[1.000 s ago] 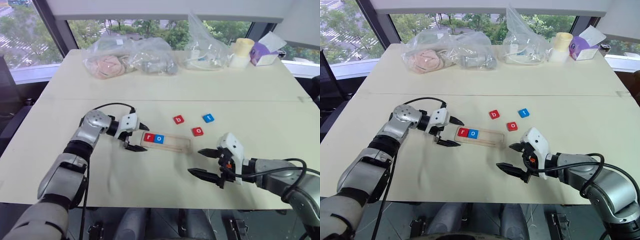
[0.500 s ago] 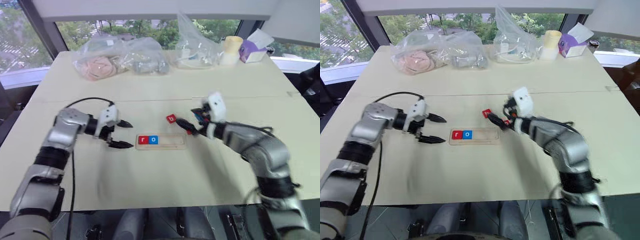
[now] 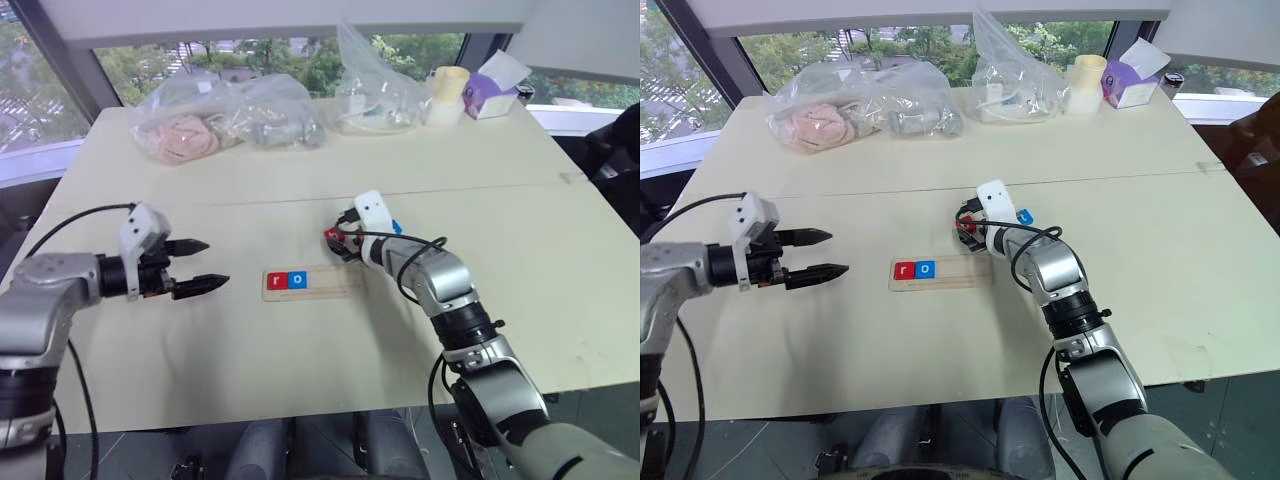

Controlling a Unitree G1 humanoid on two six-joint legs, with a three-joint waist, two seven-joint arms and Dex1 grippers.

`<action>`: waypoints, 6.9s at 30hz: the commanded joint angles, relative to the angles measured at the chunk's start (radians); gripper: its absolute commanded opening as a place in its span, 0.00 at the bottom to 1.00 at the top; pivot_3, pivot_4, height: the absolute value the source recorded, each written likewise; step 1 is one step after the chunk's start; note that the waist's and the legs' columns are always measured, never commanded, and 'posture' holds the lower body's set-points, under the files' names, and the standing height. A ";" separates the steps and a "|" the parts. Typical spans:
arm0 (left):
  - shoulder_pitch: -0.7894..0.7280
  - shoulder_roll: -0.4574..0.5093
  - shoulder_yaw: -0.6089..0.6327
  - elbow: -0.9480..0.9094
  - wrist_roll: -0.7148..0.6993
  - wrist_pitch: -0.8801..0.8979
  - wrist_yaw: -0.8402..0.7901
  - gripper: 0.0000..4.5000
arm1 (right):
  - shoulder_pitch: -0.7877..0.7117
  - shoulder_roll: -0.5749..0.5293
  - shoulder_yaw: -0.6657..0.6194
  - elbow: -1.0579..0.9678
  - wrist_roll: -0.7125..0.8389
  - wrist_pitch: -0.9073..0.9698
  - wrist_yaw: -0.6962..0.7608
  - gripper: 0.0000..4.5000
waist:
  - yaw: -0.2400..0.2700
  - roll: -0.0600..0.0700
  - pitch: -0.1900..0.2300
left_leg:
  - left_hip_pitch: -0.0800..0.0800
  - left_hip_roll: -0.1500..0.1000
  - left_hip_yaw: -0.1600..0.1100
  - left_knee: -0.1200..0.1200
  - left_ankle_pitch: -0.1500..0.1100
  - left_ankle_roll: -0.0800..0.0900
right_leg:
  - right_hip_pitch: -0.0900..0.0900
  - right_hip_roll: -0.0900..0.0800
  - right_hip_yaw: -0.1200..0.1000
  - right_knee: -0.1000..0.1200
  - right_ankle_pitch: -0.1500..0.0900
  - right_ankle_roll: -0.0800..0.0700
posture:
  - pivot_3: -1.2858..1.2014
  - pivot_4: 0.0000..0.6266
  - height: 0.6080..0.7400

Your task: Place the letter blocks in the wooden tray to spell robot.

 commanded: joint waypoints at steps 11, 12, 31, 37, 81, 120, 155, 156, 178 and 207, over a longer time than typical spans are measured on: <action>0.002 -0.007 0.005 -0.108 -0.093 0.030 0.108 1.00 | -0.027 0.026 -0.056 -0.059 -0.062 -0.030 0.025 0.26 | -0.002 0.000 0.000 | 0.002 0.001 0.000 -0.001 0.001 -0.001 | 0.001 0.001 0.001 0.000 0.000 -0.001 | 0.52 0.24 1.00; -0.001 -0.008 -0.003 -0.115 -0.099 0.033 0.109 1.00 | -0.025 0.017 -0.073 -0.092 -0.059 -0.015 0.020 0.26 | -0.001 0.000 0.000 | 0.002 0.001 0.001 -0.001 0.001 -0.001 | 0.001 0.001 0.001 0.000 0.000 -0.001 | 0.52 0.24 1.00; -0.118 -0.069 -0.230 -0.143 -0.152 0.042 0.101 1.00 | 0.480 0.325 -0.403 -1.086 -0.131 0.802 -0.261 0.26 | 0.022 0.002 0.000 | 0.002 0.006 0.000 -0.003 0.000 -0.001 | -0.001 0.007 0.002 -0.001 -0.004 -0.010 | 0.52 0.24 1.00; -0.117 -0.054 -0.233 -0.114 -0.149 0.031 0.089 1.00 | 0.488 0.333 -0.403 -1.064 -0.125 0.802 -0.258 0.50 | 0.022 0.001 -0.001 | 0.001 0.006 0.001 -0.003 0.000 -0.001 | -0.001 0.006 0.003 -0.003 -0.004 -0.011 | 0.52 0.24 1.00; 0.070 0.160 -0.136 -0.224 -0.223 0.038 -0.023 1.00 | 0.270 -0.562 -0.118 0.009 0.003 -0.704 1.122 0.25 | 0.022 -0.001 0.002 | 0.000 0.008 0.004 -0.001 -0.002 0.000 | 0.004 0.008 0.003 -0.013 0.000 -0.012 | 0.52 0.24 1.00; 0.080 0.104 -0.141 -0.199 -0.188 -0.005 0.056 1.00 | -0.053 -0.222 0.219 -0.016 -0.204 -0.429 0.935 0.68 | 0.021 0.000 0.002 | -0.001 0.007 0.003 -0.001 0.000 -0.003 | 0.000 0.009 0.004 -0.008 0.000 -0.011 | 0.52 0.24 1.00; -0.148 -0.074 -0.257 -0.136 -0.130 -0.049 0.142 1.00 | 0.239 -0.031 -0.198 -0.475 -0.122 0.302 0.141 0.99 | 0.023 -0.001 0.002 | 0.001 0.006 0.002 -0.001 0.000 -0.003 | 0.000 0.009 0.004 -0.002 0.000 -0.011 | 0.52 0.24 1.00; -0.149 -0.074 -0.256 -0.135 -0.128 -0.049 0.141 1.00 | 0.244 -0.022 -0.195 -0.473 -0.120 0.306 0.126 0.99 | 0.023 -0.001 0.002 | 0.001 0.006 0.002 -0.001 0.000 -0.003 | 0.000 0.009 0.004 -0.002 0.000 -0.011 | 0.52 0.24 1.00; -0.116 -0.031 -0.297 -0.176 -0.090 -0.086 0.081 1.00 | 0.393 -0.058 -0.297 -0.911 -0.111 0.546 -0.023 0.26 | 0.026 -0.001 0.001 | 0.000 0.007 0.001 -0.001 0.000 -0.003 | 0.000 0.009 0.004 -0.003 -0.002 -0.010 | 0.52 0.24 1.00; -0.096 -0.026 -0.333 -0.130 -0.082 -0.112 -0.031 1.00 | 0.415 -0.261 -0.412 -0.835 0.071 0.264 0.432 1.00 | 0.028 0.001 0.002 | -0.001 0.006 0.001 -0.002 0.000 -0.003 | 0.000 0.008 0.002 -0.007 -0.005 -0.008 | 0.52 0.24 1.00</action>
